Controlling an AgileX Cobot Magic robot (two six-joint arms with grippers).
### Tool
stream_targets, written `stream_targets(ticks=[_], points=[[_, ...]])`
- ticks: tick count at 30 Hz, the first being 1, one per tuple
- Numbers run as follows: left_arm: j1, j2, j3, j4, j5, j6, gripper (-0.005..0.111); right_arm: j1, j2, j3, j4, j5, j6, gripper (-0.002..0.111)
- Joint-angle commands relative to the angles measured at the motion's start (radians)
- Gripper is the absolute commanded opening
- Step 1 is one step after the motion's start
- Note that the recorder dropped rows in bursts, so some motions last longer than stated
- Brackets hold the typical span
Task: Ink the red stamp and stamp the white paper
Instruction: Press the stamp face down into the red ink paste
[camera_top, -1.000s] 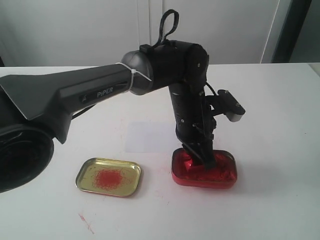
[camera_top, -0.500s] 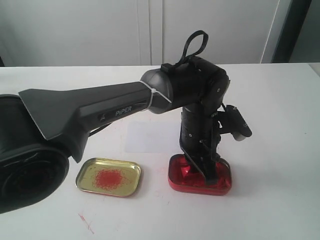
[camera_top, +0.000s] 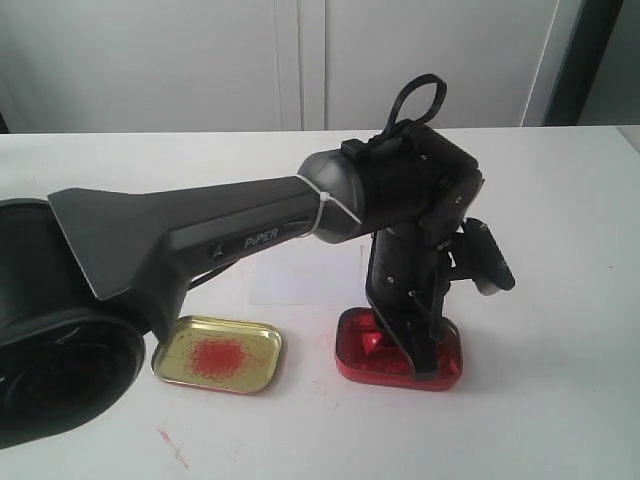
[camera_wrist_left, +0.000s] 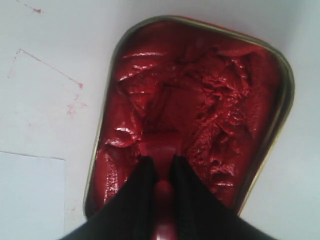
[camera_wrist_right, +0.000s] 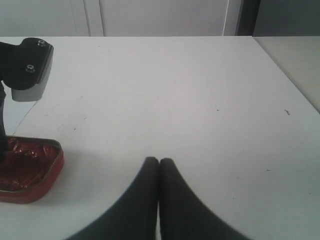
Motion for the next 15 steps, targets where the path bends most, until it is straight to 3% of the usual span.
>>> stream_targets(ticks=[1,15], points=[[-0.019,-0.002,-0.005,0.045,0.039,-0.032,0.000,-0.005,-0.005,0.006,0.001,-0.014,0.002,0.000],[-0.021,-0.009,-0.005,0.051,0.043,-0.032,0.000,-0.005,-0.005,0.006,0.001,-0.014,0.002,0.000]])
